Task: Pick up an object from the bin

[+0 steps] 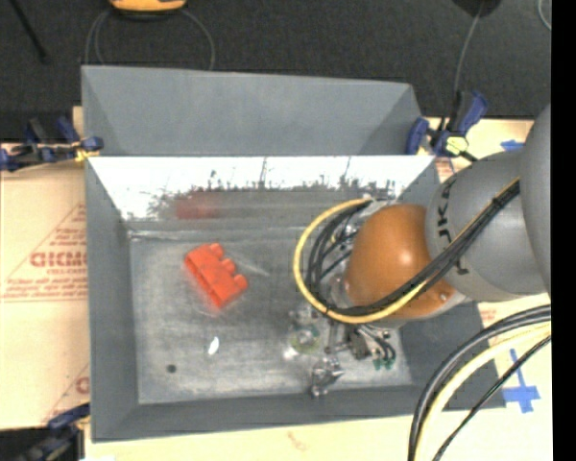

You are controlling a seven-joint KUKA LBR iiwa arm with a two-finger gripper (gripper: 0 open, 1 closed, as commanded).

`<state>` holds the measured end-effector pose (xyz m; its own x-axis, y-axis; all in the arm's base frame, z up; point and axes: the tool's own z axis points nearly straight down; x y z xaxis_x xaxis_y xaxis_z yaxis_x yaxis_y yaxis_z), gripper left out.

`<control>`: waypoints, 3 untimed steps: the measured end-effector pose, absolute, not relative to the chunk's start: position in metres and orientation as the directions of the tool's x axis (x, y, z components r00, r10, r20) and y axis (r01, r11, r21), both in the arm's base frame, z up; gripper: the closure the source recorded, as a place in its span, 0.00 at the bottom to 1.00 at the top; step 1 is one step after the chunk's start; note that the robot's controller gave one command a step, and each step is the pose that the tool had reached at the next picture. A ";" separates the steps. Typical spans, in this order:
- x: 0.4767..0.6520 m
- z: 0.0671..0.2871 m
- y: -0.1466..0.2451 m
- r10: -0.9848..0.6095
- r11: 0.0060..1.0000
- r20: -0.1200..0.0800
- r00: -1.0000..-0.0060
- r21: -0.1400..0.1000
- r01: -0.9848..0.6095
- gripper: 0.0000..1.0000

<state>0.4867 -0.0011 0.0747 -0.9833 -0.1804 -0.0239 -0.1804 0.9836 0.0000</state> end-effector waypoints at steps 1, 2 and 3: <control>0.487 0.075 -0.001 -0.185 0.983 -0.020 -0.983 -0.001 -0.185 1.00; 0.490 0.161 -0.002 -0.187 0.982 -0.010 -0.982 -0.003 -0.187 1.00; 0.490 0.170 -0.003 -0.187 0.982 -0.005 -0.982 -0.002 -0.187 1.00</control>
Offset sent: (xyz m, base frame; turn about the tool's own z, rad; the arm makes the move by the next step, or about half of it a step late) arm 0.0000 0.0000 0.0000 0.0000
